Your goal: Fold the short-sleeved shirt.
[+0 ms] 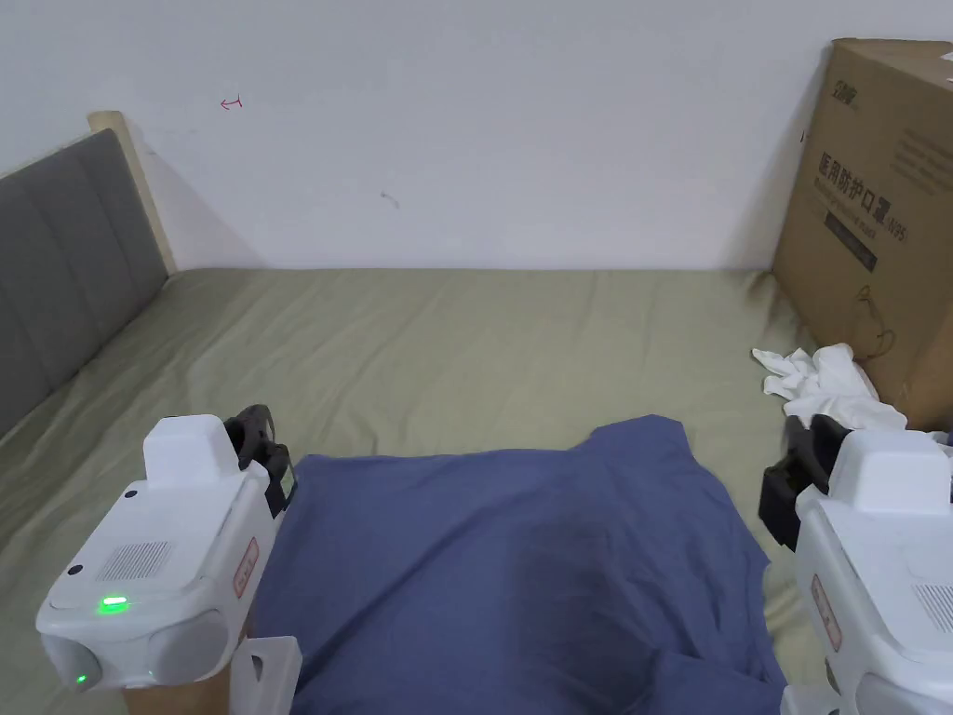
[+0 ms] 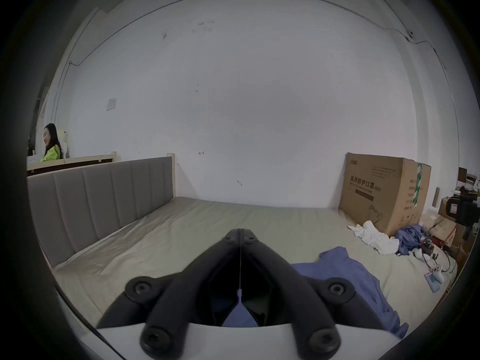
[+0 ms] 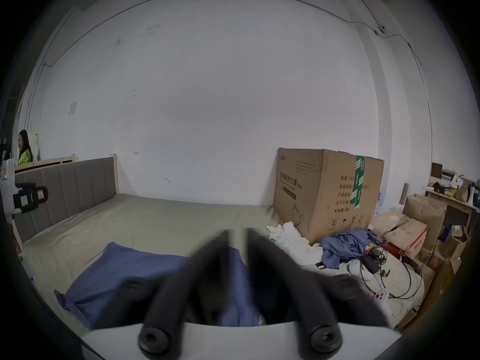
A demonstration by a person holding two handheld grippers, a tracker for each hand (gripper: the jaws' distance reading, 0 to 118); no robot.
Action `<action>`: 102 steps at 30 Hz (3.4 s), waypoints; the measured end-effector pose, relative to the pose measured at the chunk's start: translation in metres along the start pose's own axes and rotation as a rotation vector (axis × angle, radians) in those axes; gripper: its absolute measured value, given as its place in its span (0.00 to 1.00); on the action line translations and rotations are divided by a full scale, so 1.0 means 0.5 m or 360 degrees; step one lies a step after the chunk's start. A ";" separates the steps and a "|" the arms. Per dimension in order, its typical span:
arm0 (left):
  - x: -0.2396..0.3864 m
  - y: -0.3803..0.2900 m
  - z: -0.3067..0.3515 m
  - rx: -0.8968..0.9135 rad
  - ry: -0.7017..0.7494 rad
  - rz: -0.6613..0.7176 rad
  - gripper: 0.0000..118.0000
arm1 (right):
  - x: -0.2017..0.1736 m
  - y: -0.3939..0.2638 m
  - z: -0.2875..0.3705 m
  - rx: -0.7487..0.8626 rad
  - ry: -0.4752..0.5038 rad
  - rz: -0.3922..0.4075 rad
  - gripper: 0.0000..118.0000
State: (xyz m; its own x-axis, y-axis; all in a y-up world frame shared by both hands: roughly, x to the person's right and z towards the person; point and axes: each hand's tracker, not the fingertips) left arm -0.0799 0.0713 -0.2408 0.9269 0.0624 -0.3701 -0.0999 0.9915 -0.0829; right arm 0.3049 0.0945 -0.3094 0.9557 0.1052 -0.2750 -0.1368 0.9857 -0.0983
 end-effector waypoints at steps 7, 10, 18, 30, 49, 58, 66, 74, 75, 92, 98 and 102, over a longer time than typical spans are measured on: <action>-0.009 -0.001 -0.005 -0.0088 -0.0060 -0.0055 0.00 | -0.031 0.012 0.019 -0.0003 0.0000 0.0004 0.00; -0.028 -0.020 -0.017 -0.0298 -0.0097 -0.0084 0.00 | -0.028 0.010 0.015 -0.0017 0.0013 -0.0004 0.00; -0.137 -0.158 -0.036 -0.0870 -0.0067 0.0047 0.00 | -0.035 0.002 0.010 -0.0072 0.0032 -0.0016 0.00; -0.240 -0.361 -0.034 -0.1349 0.0189 -0.0003 0.93 | -0.015 -0.067 -0.031 -0.0213 0.0049 -0.0017 0.00; -0.209 -0.382 -0.019 -0.1346 0.0053 0.0002 0.03 | 0.082 -0.286 -0.022 -0.0911 0.0093 -0.0152 0.59; -0.209 -0.352 -0.010 -0.1281 0.0055 0.0006 0.03 | 0.055 -0.447 0.017 -0.1242 0.0070 -0.0213 0.68; -0.203 -0.351 -0.007 -0.1287 0.0058 -0.0014 0.02 | 0.044 -0.466 -0.011 -0.1290 0.0214 -0.0286 0.03; -0.225 -0.329 -0.017 -0.1229 0.0069 0.0038 0.02 | 0.066 -0.378 0.010 -0.1119 0.0252 -0.0235 0.03; -0.225 -0.322 -0.019 -0.1211 0.0069 0.0043 0.02 | 0.069 -0.359 0.005 -0.1074 0.0253 -0.0223 0.03; -0.191 -0.308 -0.323 -0.1225 0.0034 -0.0113 0.02 | 0.084 -0.358 -0.362 -0.1132 0.0173 -0.0232 0.03; -0.178 -0.402 -0.419 -0.1511 0.0121 -0.0170 0.02 | 0.051 -0.418 -0.438 -0.1401 0.0109 -0.0318 0.03; -0.158 -0.416 -0.418 -0.1506 0.0135 -0.0240 0.03 | 0.030 -0.422 -0.433 -0.1413 0.0082 -0.0301 0.03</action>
State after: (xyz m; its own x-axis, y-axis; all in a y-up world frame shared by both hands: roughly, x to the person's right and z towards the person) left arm -0.2078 -0.1638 -0.3877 0.9283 -0.1036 -0.3572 -0.2668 0.4837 -0.8336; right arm 0.2918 -0.1405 -0.4999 0.9726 -0.0754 -0.2198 -0.1497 0.5200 -0.8409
